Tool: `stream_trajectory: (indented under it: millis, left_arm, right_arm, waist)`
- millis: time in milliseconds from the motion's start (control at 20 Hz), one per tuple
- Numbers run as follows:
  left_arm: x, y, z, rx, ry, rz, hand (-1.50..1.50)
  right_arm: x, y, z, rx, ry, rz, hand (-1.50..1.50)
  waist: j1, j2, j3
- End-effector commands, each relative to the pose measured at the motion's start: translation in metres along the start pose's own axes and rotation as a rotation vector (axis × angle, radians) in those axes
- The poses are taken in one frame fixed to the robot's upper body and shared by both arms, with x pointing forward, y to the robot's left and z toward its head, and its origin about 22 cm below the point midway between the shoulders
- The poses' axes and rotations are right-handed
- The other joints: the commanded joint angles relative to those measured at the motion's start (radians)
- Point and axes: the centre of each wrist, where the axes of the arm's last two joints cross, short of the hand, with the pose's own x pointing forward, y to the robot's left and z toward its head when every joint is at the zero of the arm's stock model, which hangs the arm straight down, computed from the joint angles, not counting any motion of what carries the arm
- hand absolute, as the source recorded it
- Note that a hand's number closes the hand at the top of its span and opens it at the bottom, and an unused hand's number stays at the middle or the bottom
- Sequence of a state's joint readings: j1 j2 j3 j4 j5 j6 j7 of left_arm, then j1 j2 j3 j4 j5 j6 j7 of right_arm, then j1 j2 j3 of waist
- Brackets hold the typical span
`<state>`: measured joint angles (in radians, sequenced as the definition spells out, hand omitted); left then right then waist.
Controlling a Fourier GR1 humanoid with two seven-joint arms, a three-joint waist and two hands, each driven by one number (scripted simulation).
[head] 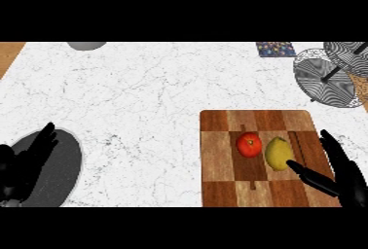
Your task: Pick the lemon from the cutting board and place it in the tiered basket
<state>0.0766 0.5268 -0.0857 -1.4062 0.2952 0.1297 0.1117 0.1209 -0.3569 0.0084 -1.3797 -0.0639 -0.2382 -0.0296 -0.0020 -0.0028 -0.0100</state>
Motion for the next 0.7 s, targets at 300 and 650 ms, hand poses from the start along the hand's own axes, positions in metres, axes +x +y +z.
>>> stream_trajectory:
  millis: [300, 650]
  left_arm:
    - [-0.005, -0.01, 0.002, 0.009, 0.007, 0.014, 0.0]
    - [-0.015, -0.001, -0.012, -0.017, 0.009, 0.018, 0.0]
  right_arm:
    - [0.121, -0.011, -0.008, 0.207, 0.116, 0.152, -1.5]
    - [0.147, 0.0, -0.014, 0.355, 0.292, 0.16, -1.5]
  waist:
    - [0.004, 0.001, 0.009]
    - [0.002, 0.003, 0.009]
